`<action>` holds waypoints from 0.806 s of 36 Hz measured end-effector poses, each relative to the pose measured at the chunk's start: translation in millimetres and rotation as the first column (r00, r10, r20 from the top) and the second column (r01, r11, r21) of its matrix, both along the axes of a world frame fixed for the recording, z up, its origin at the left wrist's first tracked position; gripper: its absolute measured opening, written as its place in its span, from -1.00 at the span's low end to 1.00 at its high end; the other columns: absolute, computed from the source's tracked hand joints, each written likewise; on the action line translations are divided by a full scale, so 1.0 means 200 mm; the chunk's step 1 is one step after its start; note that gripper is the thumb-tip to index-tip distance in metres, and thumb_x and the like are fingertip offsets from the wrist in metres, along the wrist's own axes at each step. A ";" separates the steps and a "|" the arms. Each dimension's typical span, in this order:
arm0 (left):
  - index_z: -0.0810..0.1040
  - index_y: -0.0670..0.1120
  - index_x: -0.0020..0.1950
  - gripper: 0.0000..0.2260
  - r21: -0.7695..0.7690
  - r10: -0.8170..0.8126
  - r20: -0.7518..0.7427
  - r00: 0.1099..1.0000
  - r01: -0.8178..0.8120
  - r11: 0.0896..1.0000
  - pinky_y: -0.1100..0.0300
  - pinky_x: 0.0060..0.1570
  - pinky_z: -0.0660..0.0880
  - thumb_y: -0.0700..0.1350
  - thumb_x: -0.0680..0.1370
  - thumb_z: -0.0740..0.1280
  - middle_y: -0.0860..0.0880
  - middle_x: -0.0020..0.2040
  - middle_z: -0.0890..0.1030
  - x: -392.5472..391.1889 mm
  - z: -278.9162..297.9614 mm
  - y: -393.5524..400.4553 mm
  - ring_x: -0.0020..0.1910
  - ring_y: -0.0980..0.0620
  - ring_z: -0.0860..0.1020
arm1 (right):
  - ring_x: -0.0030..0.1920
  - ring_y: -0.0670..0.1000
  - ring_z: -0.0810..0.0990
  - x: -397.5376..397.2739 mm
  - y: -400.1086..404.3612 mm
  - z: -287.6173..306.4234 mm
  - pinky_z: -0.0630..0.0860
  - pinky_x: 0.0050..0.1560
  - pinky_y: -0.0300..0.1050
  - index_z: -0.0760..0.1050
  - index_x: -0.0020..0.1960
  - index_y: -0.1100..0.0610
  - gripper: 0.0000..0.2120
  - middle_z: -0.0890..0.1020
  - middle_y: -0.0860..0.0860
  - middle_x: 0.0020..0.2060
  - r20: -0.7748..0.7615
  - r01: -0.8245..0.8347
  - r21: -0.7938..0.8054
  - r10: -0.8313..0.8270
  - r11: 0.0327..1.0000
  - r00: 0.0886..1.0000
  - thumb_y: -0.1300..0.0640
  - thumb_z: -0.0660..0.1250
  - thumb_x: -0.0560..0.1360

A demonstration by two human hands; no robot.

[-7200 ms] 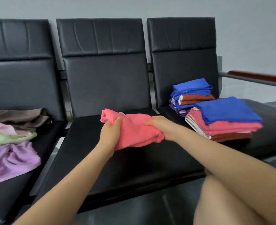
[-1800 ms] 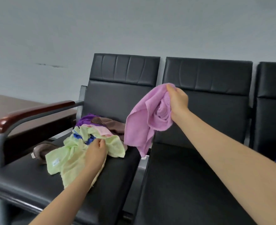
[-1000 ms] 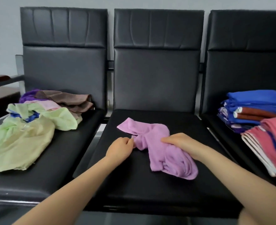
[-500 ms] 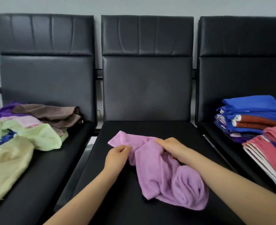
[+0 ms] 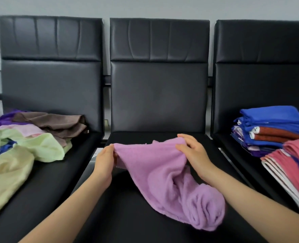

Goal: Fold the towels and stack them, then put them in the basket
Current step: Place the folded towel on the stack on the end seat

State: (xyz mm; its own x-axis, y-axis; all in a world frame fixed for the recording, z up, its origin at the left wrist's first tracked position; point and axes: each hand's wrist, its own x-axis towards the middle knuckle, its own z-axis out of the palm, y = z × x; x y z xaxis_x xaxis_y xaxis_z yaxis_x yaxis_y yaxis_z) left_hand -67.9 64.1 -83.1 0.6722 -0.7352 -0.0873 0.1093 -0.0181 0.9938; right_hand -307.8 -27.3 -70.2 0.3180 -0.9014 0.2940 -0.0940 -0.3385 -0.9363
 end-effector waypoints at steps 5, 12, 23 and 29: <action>0.54 -0.16 -0.05 -0.79 0.097 0.049 0.034 0.998 -0.052 0.994 -0.01 0.11 0.50 -0.15 0.60 0.13 -0.15 -0.13 0.57 0.00 -0.02 0.03 -0.05 -0.16 0.55 | -0.27 -0.12 0.47 0.00 0.07 -0.04 0.42 -0.19 -0.16 0.44 -0.36 0.11 -0.87 0.53 -0.08 -0.28 -0.256 -0.227 -0.078 0.200 0.971 0.946 0.15 0.34 0.34; 0.43 -0.23 -0.09 -0.86 0.179 0.083 -0.057 0.995 -0.072 0.981 0.19 -0.48 0.37 -0.23 0.60 0.13 -0.14 -0.35 0.41 0.02 0.00 0.08 -0.42 -0.04 0.37 | -0.35 -0.13 0.39 0.11 0.16 -0.07 0.35 -0.23 -0.26 0.43 -0.34 0.15 -0.67 0.46 -0.03 -0.40 -0.350 -0.330 0.030 0.319 0.943 0.881 -0.03 0.34 0.50; 0.51 -0.03 -0.39 -0.61 0.619 -0.461 0.651 0.604 -0.070 0.782 0.21 -0.35 0.32 0.18 0.53 0.27 0.04 -0.42 0.48 0.07 -0.07 0.09 -0.37 0.09 0.46 | 0.32 -0.07 0.34 0.17 -0.08 -0.07 0.38 0.23 -0.12 0.49 0.27 -0.02 -0.67 0.49 -0.11 0.19 -0.614 -0.036 -0.200 -0.096 0.979 0.783 -0.02 0.33 0.52; 0.37 -0.09 -0.40 -0.60 0.242 -0.170 0.518 0.838 0.047 0.969 0.14 -0.26 0.34 0.02 0.60 0.26 0.02 -0.43 0.39 0.11 -0.09 0.02 -0.37 0.03 0.38 | 0.21 0.04 0.41 0.22 -0.16 -0.17 0.38 0.27 -0.10 0.46 -0.10 -0.16 -0.82 0.40 -0.05 0.12 -0.781 -0.195 -0.037 0.093 0.980 0.617 -0.16 0.43 0.42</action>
State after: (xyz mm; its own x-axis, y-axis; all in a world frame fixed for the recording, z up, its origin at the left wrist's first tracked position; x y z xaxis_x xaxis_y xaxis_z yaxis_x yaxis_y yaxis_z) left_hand -46.7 69.0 -100.4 0.5761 -0.8113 0.0989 -0.4493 -0.2132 0.8676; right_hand -263.9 -59.4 -104.8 0.5960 -0.8023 -0.0319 -0.7058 -0.5045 -0.4974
